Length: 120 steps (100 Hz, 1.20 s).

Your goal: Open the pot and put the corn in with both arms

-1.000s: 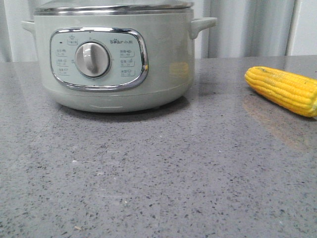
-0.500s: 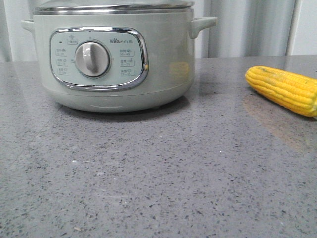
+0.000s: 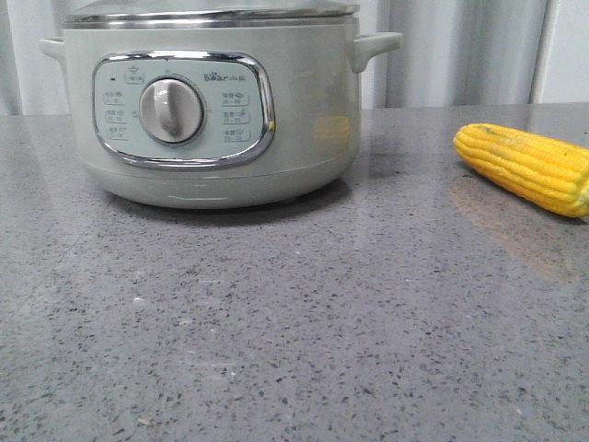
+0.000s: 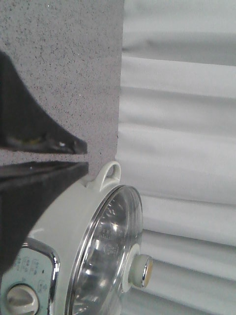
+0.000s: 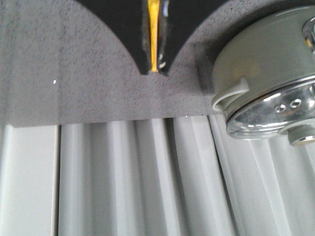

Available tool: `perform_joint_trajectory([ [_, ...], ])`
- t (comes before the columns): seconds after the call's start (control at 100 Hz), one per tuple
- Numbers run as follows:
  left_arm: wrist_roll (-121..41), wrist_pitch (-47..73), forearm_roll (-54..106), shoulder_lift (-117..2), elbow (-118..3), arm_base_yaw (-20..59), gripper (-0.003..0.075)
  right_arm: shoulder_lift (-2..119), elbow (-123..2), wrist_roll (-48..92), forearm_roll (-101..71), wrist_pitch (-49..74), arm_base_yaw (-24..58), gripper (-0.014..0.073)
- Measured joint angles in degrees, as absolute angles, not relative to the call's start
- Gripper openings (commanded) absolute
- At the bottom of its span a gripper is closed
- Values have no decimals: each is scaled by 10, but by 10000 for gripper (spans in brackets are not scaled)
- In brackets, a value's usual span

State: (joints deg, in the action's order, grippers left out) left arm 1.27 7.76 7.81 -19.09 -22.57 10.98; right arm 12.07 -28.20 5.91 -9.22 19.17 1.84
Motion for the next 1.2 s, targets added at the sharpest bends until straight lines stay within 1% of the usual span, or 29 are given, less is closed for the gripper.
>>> perform_joint_trajectory([
  [0.07,13,78,82,-229,-245,110,-20,145,-302,60,-89,193,18,-57],
  [0.12,13,78,83,-252,-256,110,-20,159,-311,60,-89,194,18,-36],
  [0.19,13,78,85,-281,-268,110,-17,173,-318,60,-88,200,18,22],
  [0.24,13,78,86,-297,-277,110,8,183,-320,60,-87,203,18,91],
  [0.26,13,78,86,-303,-280,110,29,185,-322,60,-87,205,18,111],
  [0.31,13,78,86,-317,-290,110,100,192,-324,60,-87,206,18,196],
  [0.43,13,63,75,-355,-319,125,358,208,-325,60,-87,209,18,372],
  [0.48,12,48,65,-374,-332,141,423,214,-325,60,-87,210,18,421],
  [0.52,12,33,56,-393,-344,160,443,221,-325,60,-87,211,18,444],
  [0.66,12,-15,13,-474,-395,238,439,248,-335,61,-87,218,18,452],
  [0.81,11,-103,-8,-584,-455,309,442,280,-347,61,-87,212,18,452],
  [0.91,11,-128,-11,-667,-502,323,448,294,-348,61,-87,200,18,451],
  [1.06,13,-133,-12,-766,-573,323,503,302,-348,61,-87,190,18,451],
  [1.2,29,-133,-12,-831,-617,324,505,302,-348,61,-87,189,18,451],
])
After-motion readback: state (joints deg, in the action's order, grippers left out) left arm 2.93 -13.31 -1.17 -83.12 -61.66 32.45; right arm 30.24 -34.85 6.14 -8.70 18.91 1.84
